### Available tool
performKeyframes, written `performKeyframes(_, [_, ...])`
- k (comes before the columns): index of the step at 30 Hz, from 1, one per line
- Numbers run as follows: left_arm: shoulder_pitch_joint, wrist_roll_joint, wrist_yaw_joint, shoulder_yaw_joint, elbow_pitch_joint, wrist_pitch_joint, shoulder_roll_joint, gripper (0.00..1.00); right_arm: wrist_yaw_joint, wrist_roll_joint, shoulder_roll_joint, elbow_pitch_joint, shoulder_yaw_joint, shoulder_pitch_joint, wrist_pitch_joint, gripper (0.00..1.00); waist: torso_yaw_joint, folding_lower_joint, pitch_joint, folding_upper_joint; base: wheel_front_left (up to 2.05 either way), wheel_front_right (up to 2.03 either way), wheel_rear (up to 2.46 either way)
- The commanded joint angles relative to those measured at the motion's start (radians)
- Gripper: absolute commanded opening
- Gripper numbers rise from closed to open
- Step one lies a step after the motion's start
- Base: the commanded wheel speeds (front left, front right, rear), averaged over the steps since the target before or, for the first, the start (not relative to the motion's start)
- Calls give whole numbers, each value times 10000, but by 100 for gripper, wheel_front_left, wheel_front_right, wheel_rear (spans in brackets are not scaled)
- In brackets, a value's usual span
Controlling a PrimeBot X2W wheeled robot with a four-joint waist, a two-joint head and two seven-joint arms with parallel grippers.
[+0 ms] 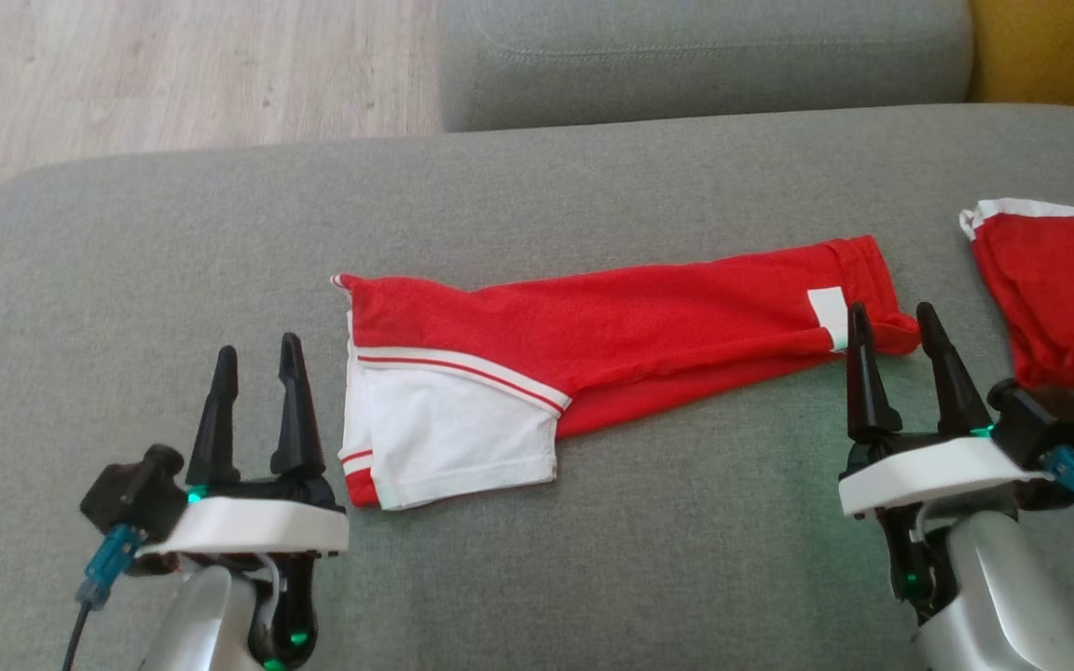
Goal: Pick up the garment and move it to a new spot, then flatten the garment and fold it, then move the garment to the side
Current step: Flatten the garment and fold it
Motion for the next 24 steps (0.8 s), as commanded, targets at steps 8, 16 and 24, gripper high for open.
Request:
performKeyframes(8, [-707,724,-444,503,87,-64,-248,100,33,-1175,118,120,-657,-1035,-104,100,274,1,530,-1,0,0,0])
performKeyframes(16, [-1228,852,-589,309,263,-64,-376,100,33,-2481,-67,2331,-2868,-2891,914,100,714,1,1301,-1,0,0,0])
performKeyframes(24, [-1493,797,-633,123,264,-64,-404,100,33,-3869,-118,4449,-4611,-3854,1544,100,1041,1,1702,-1,0,0,0])
